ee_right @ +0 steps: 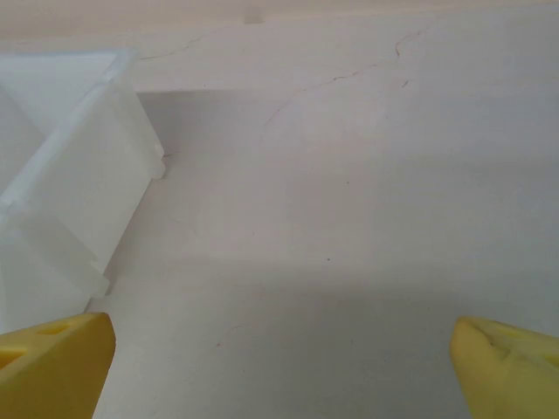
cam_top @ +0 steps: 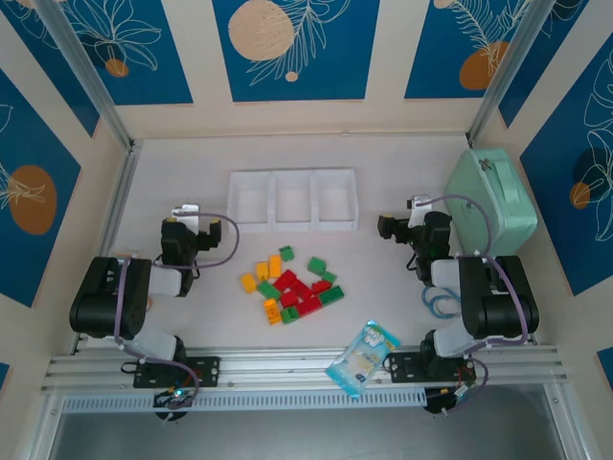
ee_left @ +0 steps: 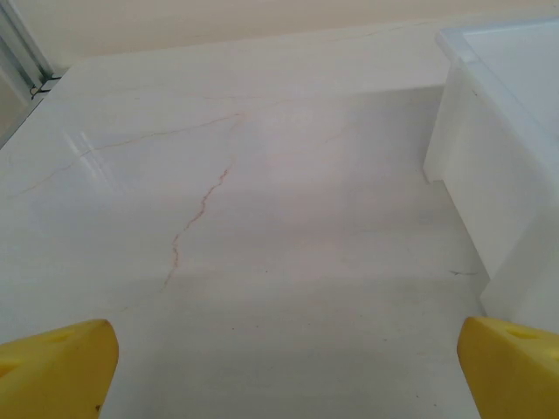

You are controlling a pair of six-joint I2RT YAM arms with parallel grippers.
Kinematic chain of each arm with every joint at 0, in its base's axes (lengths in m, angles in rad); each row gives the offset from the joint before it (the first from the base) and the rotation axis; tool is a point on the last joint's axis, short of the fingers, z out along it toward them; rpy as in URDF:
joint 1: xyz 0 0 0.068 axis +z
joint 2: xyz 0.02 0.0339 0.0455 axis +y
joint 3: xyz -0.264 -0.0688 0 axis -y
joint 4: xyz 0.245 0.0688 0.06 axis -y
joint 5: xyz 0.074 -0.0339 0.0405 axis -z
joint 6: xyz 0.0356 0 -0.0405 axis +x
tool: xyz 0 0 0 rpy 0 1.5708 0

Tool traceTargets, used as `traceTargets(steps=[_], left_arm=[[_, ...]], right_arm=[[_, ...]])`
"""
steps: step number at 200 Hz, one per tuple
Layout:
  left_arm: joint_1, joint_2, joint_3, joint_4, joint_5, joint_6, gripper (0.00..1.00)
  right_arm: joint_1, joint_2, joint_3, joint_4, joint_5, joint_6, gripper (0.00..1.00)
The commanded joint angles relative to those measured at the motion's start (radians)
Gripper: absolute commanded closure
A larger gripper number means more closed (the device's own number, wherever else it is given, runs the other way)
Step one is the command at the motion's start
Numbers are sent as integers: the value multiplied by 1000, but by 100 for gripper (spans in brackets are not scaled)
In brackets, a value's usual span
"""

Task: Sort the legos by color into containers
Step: Pick up the lego from the center of the table.

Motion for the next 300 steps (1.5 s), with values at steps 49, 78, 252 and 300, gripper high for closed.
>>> traceTargets(steps=[49, 78, 252, 300], left_arm=[[-7, 13, 18, 29, -5, 5, 1], [-7, 13, 18, 28, -5, 5, 1], [-167, -698, 338, -1160, -81, -327, 1], [-169, -926, 477, -1712, 74, -468, 1]], right_arm=[[-8, 12, 24, 23, -24, 13, 1], [-18, 12, 23, 22, -38, 22, 1], [11, -537, 382, -1118, -154, 520, 1], [273, -480, 532, -1530, -250, 459, 0]])
